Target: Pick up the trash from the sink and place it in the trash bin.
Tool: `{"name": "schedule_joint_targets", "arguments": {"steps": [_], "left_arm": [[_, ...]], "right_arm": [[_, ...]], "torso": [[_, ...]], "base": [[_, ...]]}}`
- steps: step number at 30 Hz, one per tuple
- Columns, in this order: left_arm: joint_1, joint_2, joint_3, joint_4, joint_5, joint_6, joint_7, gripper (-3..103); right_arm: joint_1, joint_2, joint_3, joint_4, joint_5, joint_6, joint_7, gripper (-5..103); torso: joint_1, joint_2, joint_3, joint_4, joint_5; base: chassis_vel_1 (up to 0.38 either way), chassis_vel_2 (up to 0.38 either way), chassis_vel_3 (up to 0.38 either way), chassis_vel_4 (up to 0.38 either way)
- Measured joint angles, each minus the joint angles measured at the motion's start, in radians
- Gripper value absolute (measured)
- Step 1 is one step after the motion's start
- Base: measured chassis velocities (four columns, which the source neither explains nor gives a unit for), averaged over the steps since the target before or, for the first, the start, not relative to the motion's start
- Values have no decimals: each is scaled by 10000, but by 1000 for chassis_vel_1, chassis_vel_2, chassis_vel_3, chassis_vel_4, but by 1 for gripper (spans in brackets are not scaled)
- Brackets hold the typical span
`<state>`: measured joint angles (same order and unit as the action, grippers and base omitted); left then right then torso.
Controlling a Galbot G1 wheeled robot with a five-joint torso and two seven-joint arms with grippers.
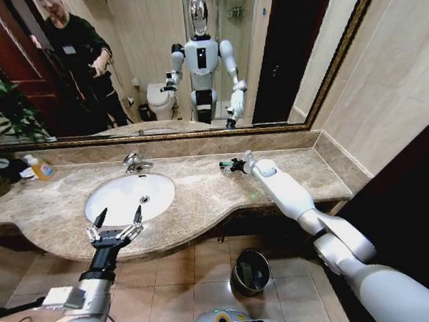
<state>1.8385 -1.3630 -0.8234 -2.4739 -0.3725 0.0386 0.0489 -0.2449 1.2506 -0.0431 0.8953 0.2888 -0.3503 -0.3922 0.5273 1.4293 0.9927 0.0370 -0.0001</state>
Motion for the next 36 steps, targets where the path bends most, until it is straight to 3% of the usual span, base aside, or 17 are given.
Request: {"name": "schedule_joint_targets", "arguments": {"steps": [5,6,8,11,16,25,30,33,36], "left_arm": [[0,0,0,0,0,0,0,100],[0,0,0,0,0,0,0,100],[0,0,0,0,0,0,0,100],[0,0,0,0,0,0,0,100],[0,0,0,0,0,0,0,100],[0,0,0,0,0,0,0,100],[0,0,0,0,-1,0,0,100],[1,0,0,0,0,0,0,100],[0,1,2,0,0,0,7,100]], "right_arm": [[-40,-35,23,42,57,6,183,69],[-36,-41,-9,57,63,6,192,61],[-33,-46,-38,71,64,6,193,61],[-51,-49,-106,137,66,-9,193,47],[-65,-11,-155,174,95,-35,241,41],[-433,-134,-258,842,501,-152,726,11],[-772,-534,-306,2057,1275,-562,1213,9],[-1379,-1254,-176,4020,2328,-1063,1813,9],[-1869,-1665,76,4986,2619,-1157,1950,9]], "torso": [[0,0,1,-2,0],[0,0,1,-2,0],[0,0,2,-2,-1],[0,0,2,-3,-1],[1,0,3,-5,-1],[3,-2,4,-2,0],[6,-6,11,-2,4],[4,-5,6,0,0],[4,-5,6,-1,4]], "base": [[0,0,0,0],[0,0,0,0],[0,0,0,0],[0,0,0,0],[0,0,0,0],[0,0,0,0],[0,0,0,0],[0,0,0,0],[0,0,0,0]]}}
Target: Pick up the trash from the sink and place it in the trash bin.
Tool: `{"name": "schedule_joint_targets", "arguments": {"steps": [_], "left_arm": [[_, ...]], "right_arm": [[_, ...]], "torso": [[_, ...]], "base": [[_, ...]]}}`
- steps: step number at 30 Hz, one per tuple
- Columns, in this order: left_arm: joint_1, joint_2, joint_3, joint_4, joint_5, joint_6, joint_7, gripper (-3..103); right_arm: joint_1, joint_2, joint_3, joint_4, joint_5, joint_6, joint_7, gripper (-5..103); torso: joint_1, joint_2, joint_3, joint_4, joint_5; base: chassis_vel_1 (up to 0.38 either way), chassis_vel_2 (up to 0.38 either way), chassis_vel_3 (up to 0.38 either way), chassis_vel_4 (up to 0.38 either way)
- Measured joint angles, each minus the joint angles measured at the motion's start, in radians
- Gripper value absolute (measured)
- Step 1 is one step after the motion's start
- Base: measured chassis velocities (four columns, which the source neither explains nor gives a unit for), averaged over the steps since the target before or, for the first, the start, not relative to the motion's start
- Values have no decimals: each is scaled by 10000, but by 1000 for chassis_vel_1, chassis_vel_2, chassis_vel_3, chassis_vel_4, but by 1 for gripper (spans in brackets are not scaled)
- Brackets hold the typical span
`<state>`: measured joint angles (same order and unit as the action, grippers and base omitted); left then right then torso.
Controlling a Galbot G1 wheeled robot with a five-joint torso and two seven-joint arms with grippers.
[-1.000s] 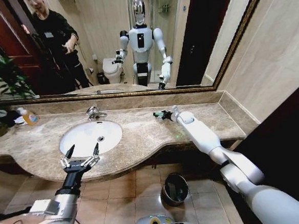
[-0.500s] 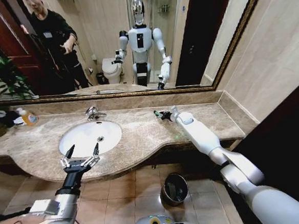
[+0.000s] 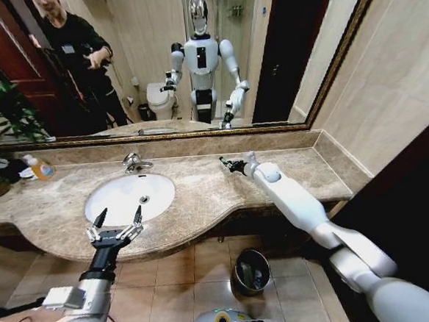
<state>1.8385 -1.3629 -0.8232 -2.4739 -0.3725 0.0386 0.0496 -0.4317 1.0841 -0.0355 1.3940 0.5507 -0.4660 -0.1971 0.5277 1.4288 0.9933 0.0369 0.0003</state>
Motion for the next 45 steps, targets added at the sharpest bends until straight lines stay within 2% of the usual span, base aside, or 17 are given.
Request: {"name": "schedule_joint_targets", "arguments": {"steps": [1,2,5,6,9,10,13,18,24,26,27,30,35,37,41,44,45], "left_arm": [[0,0,-1,1,0,0,-8,100],[0,0,-1,1,0,0,-8,100],[0,-1,-3,0,0,0,-10,100],[0,-1,-3,0,0,0,-10,100],[0,-1,-2,1,0,0,-6,100],[0,-1,-2,1,0,0,-6,100],[0,0,-1,0,0,0,-7,100],[0,-1,-1,1,0,0,-7,100],[0,0,-2,0,0,0,-8,100],[0,0,-2,0,0,0,-8,100],[0,0,-2,0,0,0,-8,100],[0,-1,-2,0,0,0,-8,100],[0,-1,-1,0,0,0,-7,100],[0,-1,-2,0,0,0,-7,100],[0,0,-2,0,0,0,-7,100],[0,0,-1,0,0,0,-7,100],[0,0,-1,0,0,0,-7,100]], "right_arm": [[-357,-289,252,600,183,-76,35,9],[-357,-289,252,600,183,-76,35,9],[-1394,-1114,1033,2131,642,-146,52,9],[-1394,-1114,1033,2131,642,-146,52,9],[-2967,-1858,2228,3746,1239,61,-173,9],[-2967,-1858,2228,3746,1239,61,-173,9],[-4791,-2137,3448,5293,1615,181,-256,9],[-6436,-2132,4570,6544,1671,302,17,9],[-8035,-2071,5305,7204,1500,524,-47,9],[-9043,-1864,5634,7530,1337,1049,-410,9],[-9043,-1864,5634,7530,1337,1049,-410,9],[-10142,-1460,6059,7714,761,1952,-1271,9],[-10717,-1028,6198,7721,534,2569,-1748,9],[-11011,-775,6181,7534,287,3012,-2138,9],[-11488,-646,6239,7373,76,3437,-2346,9],[-12098,-428,6640,6795,-140,3922,-3130,9],[-12098,-428,6640,6795,-140,3922,-3130,9]], "torso": [[-1,0,-1,0,0],[-1,0,-1,0,0],[-1,1,-2,-1,0],[-1,1,-2,-1,0],[-2,3,-3,-2,1],[-2,3,-3,-2,1],[-4,3,-4,-5,1],[-5,4,-4,-1,-4],[-3,3,-3,-1,-2],[-3,4,-4,-2,-3],[-3,4,-4,-2,-3],[-3,4,-4,-1,-5],[-3,4,-3,-4,-2],[-2,4,-3,2,-2],[-1,4,-3,0,-4],[-2,4,-3,-2,-3],[-2,4,-3,-2,-3]], "base": [[0,0,0,0],[0,0,0,0],[0,0,0,0],[0,0,0,0],[0,0,0,0],[0,0,0,0],[0,0,0,0],[0,0,0,0],[0,0,0,0],[0,0,0,0],[0,0,0,0],[0,0,0,0],[0,0,0,0],[0,0,0,0],[0,0,0,0],[0,0,0,0],[0,0,0,0]]}}
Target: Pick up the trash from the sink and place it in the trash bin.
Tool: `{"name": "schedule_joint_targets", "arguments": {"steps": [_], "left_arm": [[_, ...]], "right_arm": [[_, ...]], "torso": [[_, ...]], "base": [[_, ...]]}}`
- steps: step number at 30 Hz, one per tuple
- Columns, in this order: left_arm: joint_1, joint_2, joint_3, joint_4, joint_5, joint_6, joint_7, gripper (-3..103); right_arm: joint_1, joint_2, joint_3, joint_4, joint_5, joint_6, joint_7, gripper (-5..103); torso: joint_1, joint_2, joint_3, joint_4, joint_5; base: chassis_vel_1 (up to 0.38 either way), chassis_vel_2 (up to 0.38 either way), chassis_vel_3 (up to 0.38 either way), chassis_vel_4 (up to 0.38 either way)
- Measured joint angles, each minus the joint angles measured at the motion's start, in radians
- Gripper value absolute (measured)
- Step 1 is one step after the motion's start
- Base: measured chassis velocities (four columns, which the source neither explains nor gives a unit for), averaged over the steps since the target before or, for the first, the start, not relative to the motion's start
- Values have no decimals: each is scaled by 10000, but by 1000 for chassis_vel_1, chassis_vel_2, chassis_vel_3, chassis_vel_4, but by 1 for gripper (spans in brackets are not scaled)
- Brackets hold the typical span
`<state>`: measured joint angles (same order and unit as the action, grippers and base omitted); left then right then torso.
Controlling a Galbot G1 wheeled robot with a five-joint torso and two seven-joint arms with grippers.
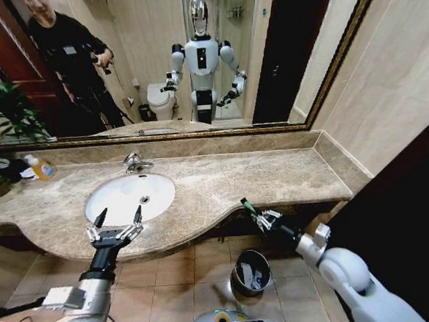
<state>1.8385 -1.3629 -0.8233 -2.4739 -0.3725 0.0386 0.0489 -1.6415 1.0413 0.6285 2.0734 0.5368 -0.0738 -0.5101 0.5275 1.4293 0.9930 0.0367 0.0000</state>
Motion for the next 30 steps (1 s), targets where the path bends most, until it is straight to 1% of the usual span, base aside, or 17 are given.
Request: {"name": "schedule_joint_targets", "arguments": {"steps": [2,3,5,6,7,9,11,12,15,16,18,19,21,22,27,29,30], "left_arm": [[0,0,0,-1,0,0,0,100],[0,0,0,-1,0,0,0,100],[0,0,0,0,0,0,0,100],[0,0,-1,0,0,0,0,100],[0,0,-1,0,0,0,0,100],[0,0,0,0,0,0,0,100],[1,0,-1,0,0,0,0,100],[1,0,-1,0,0,0,0,100],[0,0,0,0,-1,0,0,100],[0,0,0,0,-1,0,0,100],[0,1,-1,0,0,0,-1,100],[0,1,-1,0,0,0,-1,100],[1,0,-1,0,0,0,-1,100],[0,0,-1,0,0,0,0,100],[0,0,0,0,0,0,0,100],[0,0,-1,0,0,0,-1,100],[0,0,-1,0,0,0,0,100]], "right_arm": [[-243,327,336,-438,-61,309,-484,9],[-243,327,336,-438,-61,309,-484,9],[-270,748,499,-1124,-410,571,-816,9],[-127,970,431,-1575,-802,603,-820,9],[-127,970,431,-1575,-802,603,-820,9],[370,1401,157,-2677,-1441,555,-733,9],[920,1761,-78,-3833,-1976,484,-421,9],[920,1761,-78,-3833,-1976,484,-421,9],[1901,2457,-158,-5993,-3305,595,67,9],[1901,2457,-158,-5993,-3305,595,67,9],[2269,2888,-161,-7146,-4055,762,497,9],[2269,2888,-161,-7146,-4055,762,497,9],[2533,3302,-109,-7946,-4636,982,853,9],[2632,3436,-100,-8210,-4779,1068,1006,9],[2933,3710,-115,-8749,-5008,1395,1377,9],[3092,3835,-133,-8952,-5305,1450,1668,8],[3136,3863,-146,-9043,-5529,1510,1861,14]], "torso": [[0,0,0,1,0],[0,0,0,1,0],[0,0,0,-1,-5],[0,0,0,-2,-2],[0,0,0,-2,-2],[0,0,0,-1,-1],[0,0,1,2,2],[0,0,1,2,2],[1,-1,1,3,0],[1,-1,1,3,0],[1,-1,1,1,-1],[1,-1,1,1,-1],[1,-1,1,0,1],[0,-1,1,1,-1],[1,-1,1,1,-2],[1,-1,1,2,-2],[1,-1,1,2,-1]], "base": [[0,0,0,0],[0,0,0,0],[0,0,0,0],[0,0,0,0],[0,0,0,0],[0,0,0,0],[0,0,0,0],[0,0,0,0],[0,0,0,0],[0,0,0,0],[0,0,0,0],[0,0,0,0],[0,0,0,0],[0,0,0,0],[0,0,0,0],[0,0,0,0],[0,0,0,0]]}}
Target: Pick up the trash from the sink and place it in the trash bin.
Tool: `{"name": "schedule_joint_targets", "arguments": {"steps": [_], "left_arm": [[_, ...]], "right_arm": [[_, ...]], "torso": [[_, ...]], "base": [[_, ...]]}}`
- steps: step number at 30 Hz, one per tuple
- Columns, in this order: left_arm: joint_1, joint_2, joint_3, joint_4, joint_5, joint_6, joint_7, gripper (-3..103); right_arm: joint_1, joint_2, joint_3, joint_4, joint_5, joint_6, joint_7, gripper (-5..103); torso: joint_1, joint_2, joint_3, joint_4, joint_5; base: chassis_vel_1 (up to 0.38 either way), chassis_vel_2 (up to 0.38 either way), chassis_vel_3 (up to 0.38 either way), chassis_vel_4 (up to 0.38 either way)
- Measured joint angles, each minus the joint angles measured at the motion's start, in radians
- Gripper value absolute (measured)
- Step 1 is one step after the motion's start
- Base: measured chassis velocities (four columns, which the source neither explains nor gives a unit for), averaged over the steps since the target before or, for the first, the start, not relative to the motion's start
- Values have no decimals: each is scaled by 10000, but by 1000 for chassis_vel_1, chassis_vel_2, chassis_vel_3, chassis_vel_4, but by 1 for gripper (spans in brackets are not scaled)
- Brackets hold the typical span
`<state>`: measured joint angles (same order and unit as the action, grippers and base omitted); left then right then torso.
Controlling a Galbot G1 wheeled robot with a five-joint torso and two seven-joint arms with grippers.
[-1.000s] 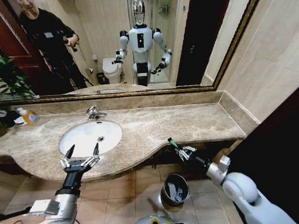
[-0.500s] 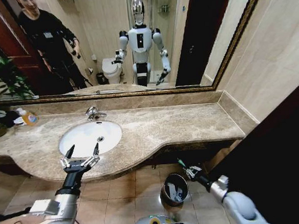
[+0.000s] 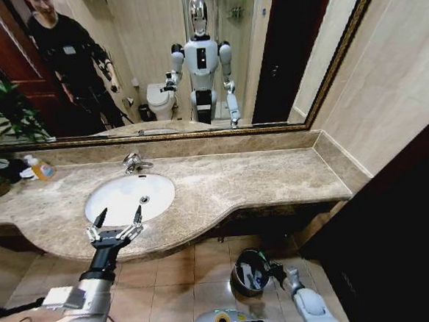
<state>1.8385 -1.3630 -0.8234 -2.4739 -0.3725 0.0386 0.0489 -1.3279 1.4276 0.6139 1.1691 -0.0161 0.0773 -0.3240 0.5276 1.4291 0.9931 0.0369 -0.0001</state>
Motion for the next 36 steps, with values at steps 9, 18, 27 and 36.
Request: {"name": "schedule_joint_targets", "arguments": {"steps": [9,18,27,36], "left_arm": [[0,1,0,0,0,0,0,100],[0,0,0,0,0,0,0,100],[0,0,0,0,0,0,0,100],[1,0,0,0,0,0,0,100]], "right_arm": [[-1,38,85,-74,-621,439,207,41],[-623,-24,23,1324,424,-492,84,73],[-1432,-246,334,2283,1419,88,-720,100],[-2215,-366,785,3404,2667,356,-853,100]], "torso": [[0,0,0,-1,2],[0,0,0,-1,1],[0,0,-1,-1,0],[0,0,-1,-1,3]], "base": [[0,0,0,0],[0,0,0,0],[0,0,0,0],[0,0,0,0]]}}
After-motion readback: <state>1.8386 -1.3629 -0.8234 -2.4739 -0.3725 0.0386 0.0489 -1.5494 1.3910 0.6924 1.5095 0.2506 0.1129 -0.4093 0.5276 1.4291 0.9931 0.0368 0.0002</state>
